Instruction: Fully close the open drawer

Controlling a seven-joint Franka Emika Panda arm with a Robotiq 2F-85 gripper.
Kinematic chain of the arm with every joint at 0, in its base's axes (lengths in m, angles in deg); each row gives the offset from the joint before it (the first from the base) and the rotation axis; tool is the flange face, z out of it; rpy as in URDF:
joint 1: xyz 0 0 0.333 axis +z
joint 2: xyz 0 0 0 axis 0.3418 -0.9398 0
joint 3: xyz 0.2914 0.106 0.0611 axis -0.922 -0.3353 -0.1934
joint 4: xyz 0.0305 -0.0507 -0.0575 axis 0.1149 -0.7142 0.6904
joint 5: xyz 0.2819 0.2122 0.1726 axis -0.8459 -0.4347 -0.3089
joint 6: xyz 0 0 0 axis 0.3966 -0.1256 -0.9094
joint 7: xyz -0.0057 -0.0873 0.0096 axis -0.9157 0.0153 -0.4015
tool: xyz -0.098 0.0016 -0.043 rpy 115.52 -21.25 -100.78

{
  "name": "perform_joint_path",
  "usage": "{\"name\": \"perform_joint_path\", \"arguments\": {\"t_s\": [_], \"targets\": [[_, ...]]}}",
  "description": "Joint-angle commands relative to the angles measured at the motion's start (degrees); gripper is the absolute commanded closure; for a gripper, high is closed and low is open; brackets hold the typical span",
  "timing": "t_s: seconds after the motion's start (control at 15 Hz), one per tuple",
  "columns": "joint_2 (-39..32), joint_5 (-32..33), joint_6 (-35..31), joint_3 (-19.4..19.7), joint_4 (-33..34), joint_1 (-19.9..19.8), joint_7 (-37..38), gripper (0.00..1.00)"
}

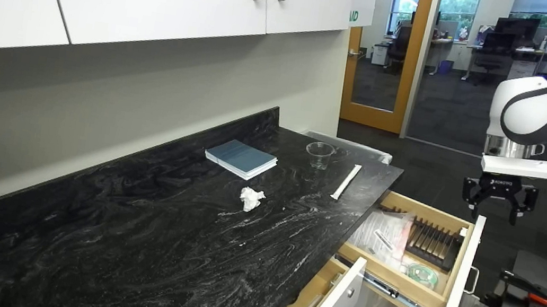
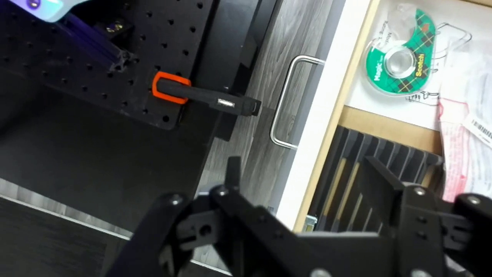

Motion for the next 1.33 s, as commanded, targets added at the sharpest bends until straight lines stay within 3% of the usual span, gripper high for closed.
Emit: {"name": "perform_joint_path", "arguments": {"t_s": [0.0,0.2,0.27,0.33,0.47,0.53,0.6,0.67,1.27], "targets": [[-2.9,-0.7,-4.7,2.5,0.1,-0.2,3.6,0.50],[-5.1,0.2,-8.4,4.3,0.2,-0.7,6.0,0.73],[-3.5,0.3,-6.2,4.4,0.3,0.5,4.2,0.81],[-4.0,0.3,-6.4,4.7,0.3,0.5,4.1,0.65],[-4.1,0.3,-6.4,4.7,0.5,0.6,4.1,0.78],[-4.1,0.3,-6.4,4.7,0.5,0.6,4.1,0.81],[-4.1,0.3,-6.4,4.7,0.5,0.7,4.1,0.95],[-4.2,-0.1,-6.3,4.8,0.5,0.8,3.9,0.98],[-11.5,-6.7,-4.5,9.9,0.3,0.3,1.7,1.00]]}}
